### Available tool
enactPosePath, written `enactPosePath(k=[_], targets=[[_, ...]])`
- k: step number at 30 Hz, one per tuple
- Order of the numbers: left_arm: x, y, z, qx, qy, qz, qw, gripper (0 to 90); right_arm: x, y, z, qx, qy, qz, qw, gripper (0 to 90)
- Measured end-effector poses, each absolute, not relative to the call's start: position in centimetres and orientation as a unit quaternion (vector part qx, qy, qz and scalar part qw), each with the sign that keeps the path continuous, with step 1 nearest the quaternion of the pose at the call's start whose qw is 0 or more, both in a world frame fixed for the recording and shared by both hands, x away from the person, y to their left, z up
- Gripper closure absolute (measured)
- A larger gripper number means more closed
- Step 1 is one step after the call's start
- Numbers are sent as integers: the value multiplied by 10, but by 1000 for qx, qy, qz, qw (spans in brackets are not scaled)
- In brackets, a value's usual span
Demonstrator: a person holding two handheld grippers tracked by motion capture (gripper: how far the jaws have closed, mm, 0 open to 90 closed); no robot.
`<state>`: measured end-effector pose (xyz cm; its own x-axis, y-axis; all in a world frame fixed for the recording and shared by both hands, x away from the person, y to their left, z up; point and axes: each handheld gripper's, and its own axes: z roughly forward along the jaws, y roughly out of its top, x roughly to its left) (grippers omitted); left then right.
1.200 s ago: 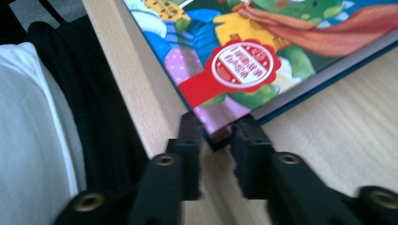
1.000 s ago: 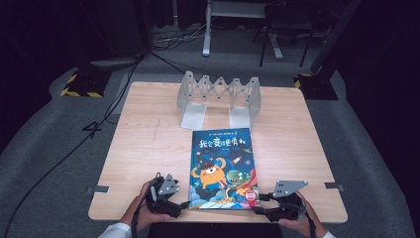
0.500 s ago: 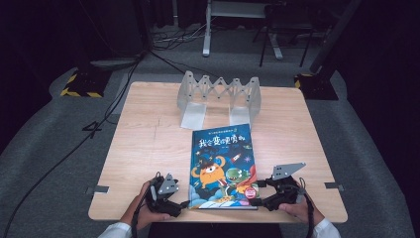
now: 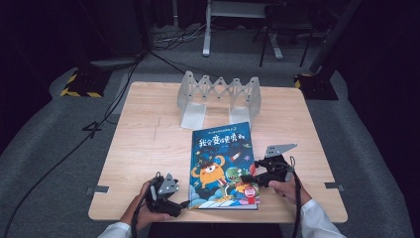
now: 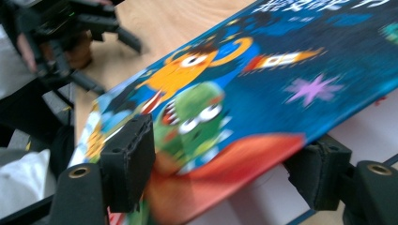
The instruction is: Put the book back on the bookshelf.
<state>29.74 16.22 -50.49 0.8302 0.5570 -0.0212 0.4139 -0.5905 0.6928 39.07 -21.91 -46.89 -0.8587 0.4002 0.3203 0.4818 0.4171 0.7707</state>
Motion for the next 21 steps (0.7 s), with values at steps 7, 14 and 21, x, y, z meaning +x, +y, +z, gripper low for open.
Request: enactPosePath(k=[7, 14, 21], targets=[[297, 162, -505, 886, 274, 99, 360, 166, 407, -213, -468, -261, -829, -492, 54, 378], [297, 162, -505, 886, 274, 99, 360, 166, 407, -211, -463, -241, -818, -519, 59, 478], [297, 162, -505, 886, 274, 101, 360, 166, 397, -212, -461, -232, -818, -526, 33, 477]])
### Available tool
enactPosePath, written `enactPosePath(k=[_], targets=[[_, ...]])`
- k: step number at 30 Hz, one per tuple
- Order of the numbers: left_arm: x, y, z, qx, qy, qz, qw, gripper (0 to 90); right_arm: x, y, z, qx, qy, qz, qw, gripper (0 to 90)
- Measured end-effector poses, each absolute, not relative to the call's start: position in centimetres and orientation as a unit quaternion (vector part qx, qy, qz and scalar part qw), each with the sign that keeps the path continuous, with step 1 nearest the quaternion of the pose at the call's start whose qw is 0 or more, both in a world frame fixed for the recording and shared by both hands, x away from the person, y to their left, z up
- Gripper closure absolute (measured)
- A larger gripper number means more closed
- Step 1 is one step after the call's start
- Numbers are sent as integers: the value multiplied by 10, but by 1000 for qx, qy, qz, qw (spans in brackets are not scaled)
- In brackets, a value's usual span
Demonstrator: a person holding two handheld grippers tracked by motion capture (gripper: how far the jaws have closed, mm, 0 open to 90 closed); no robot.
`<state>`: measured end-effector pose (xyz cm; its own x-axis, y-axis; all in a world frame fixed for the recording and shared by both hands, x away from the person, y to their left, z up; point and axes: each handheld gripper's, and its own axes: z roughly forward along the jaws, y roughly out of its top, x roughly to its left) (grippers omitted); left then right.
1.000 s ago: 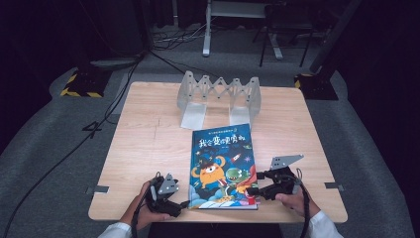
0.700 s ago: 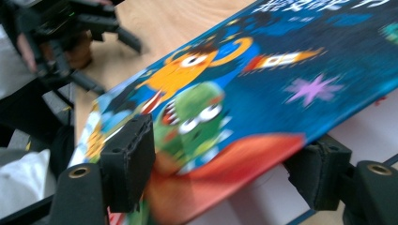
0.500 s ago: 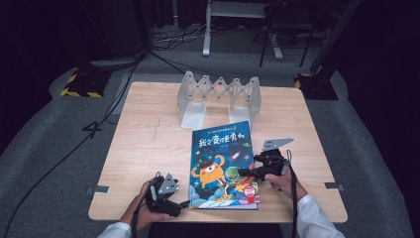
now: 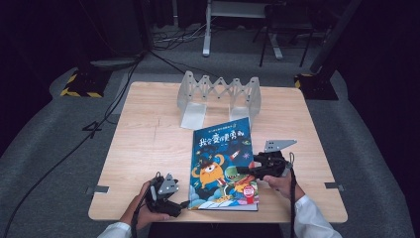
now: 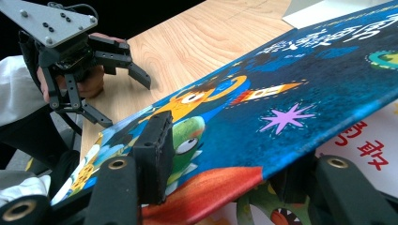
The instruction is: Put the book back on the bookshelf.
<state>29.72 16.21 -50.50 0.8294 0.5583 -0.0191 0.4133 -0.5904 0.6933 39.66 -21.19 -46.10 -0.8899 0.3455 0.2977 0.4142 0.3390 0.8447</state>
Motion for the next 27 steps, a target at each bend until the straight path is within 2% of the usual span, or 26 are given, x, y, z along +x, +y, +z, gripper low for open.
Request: enactPosePath(k=[9, 17, 21, 27], targets=[[300, 159, -503, 887, 285, 101, 350, 163, 382, -217, -453, -217, -818, -533, -3, 477], [303, 149, -499, 886, 282, 86, 359, 166, 367, -219, -443, -195, -816, -541, -57, 480], [307, 142, -496, 879, 280, 52, 382, 158, 361, -221, -440, -188, -814, -544, -77, 481], [311, 125, -495, 886, 263, 38, 380, 159, 358, -223, -440, -182, -811, -549, -87, 482]])
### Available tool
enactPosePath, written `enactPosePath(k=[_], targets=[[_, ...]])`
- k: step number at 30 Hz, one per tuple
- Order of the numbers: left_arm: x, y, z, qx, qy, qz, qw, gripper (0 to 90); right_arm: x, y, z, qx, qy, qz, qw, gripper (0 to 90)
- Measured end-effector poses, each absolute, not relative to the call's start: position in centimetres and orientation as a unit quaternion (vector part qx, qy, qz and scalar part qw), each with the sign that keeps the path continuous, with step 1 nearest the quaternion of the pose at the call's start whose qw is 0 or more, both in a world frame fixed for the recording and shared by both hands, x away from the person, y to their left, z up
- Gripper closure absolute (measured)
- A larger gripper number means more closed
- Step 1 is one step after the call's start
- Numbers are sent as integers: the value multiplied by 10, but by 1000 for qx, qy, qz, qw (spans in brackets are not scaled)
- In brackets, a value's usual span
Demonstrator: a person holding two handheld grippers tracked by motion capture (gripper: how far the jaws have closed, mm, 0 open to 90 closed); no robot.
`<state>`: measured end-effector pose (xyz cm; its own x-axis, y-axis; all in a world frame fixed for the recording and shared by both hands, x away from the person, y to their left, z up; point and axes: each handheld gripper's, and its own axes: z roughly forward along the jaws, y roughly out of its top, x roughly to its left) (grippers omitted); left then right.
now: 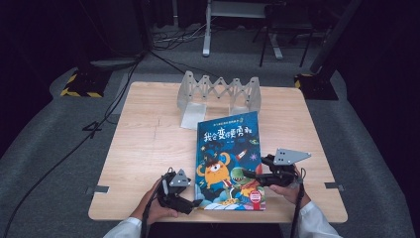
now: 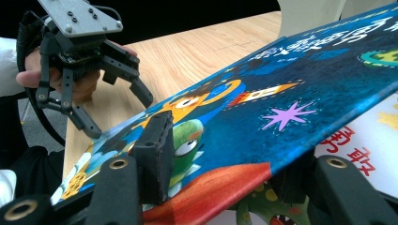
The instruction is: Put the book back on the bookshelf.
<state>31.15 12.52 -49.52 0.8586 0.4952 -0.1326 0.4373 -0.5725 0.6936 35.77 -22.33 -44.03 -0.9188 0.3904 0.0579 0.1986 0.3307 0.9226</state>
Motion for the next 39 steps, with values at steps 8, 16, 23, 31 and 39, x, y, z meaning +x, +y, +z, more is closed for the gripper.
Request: enactPosePath(k=[8, 16, 23, 31, 39], targets=[[323, 115, -495, 877, 271, 17, 397, 80, 352, -225, -438, 167, 806, 557, 111, 484], [343, 109, -495, 862, 281, -15, 421, 4, 349, -225, -438, 154, 804, 562, 122, 484], [361, 109, -495, 844, 288, -41, 451, 0, 348, -225, -437, 149, 802, 564, 127, 484], [373, 113, -491, 819, 315, -45, 478, 37, 350, -226, -440, 152, 800, 568, 120, 487], [356, 128, -475, 803, 305, 8, 512, 186, 350, -227, -442, 129, 802, 575, 99, 547]])
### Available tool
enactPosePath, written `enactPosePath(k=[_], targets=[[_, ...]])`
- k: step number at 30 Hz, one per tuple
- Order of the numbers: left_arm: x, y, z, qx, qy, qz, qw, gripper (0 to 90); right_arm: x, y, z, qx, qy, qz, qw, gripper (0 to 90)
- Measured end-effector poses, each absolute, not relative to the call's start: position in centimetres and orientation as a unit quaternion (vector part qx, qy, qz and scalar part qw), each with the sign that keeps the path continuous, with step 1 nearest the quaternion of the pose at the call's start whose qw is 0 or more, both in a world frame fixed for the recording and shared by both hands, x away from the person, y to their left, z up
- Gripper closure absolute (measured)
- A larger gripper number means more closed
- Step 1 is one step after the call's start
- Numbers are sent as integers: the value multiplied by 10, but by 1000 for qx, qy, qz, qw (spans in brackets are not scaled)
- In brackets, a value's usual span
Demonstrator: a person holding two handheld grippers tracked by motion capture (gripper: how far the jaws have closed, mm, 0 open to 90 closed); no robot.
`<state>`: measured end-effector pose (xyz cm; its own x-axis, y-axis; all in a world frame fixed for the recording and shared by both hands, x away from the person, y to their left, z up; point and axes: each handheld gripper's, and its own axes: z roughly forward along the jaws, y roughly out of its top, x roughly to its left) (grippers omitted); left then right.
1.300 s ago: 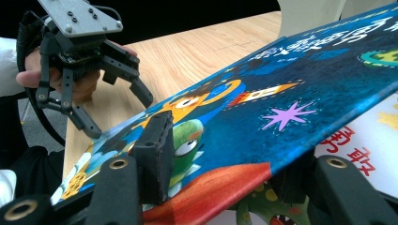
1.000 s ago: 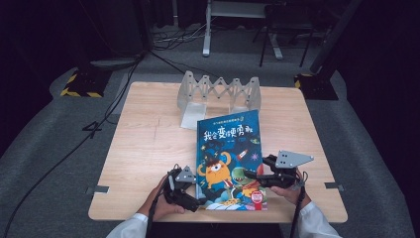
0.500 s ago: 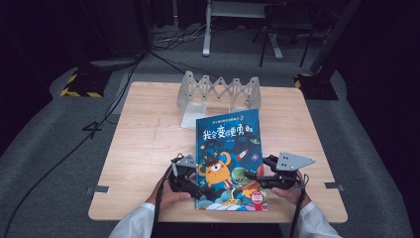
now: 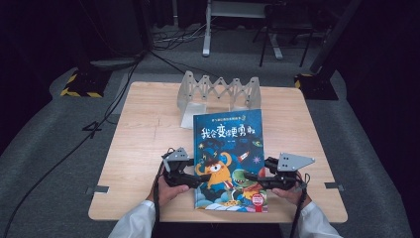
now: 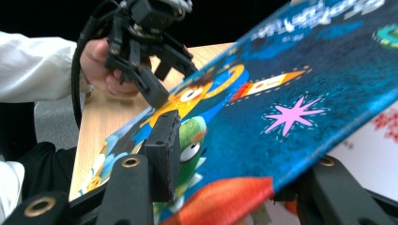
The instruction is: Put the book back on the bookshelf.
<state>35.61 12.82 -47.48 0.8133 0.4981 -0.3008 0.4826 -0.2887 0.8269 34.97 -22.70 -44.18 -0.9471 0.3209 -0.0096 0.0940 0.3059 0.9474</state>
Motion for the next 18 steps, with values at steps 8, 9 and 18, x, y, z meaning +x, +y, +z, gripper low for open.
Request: enactPosePath(k=[8, 9, 18], targets=[[335, 136, -454, 796, 276, 48, 537, 232, 348, -229, -441, 134, 805, 568, 109, 555], [333, 136, -452, 796, 272, 54, 538, 232, 348, -230, -440, 134, 804, 569, 110, 559], [332, 129, -440, 796, 257, 79, 542, 230, 348, -231, -440, 134, 803, 569, 115, 560]])
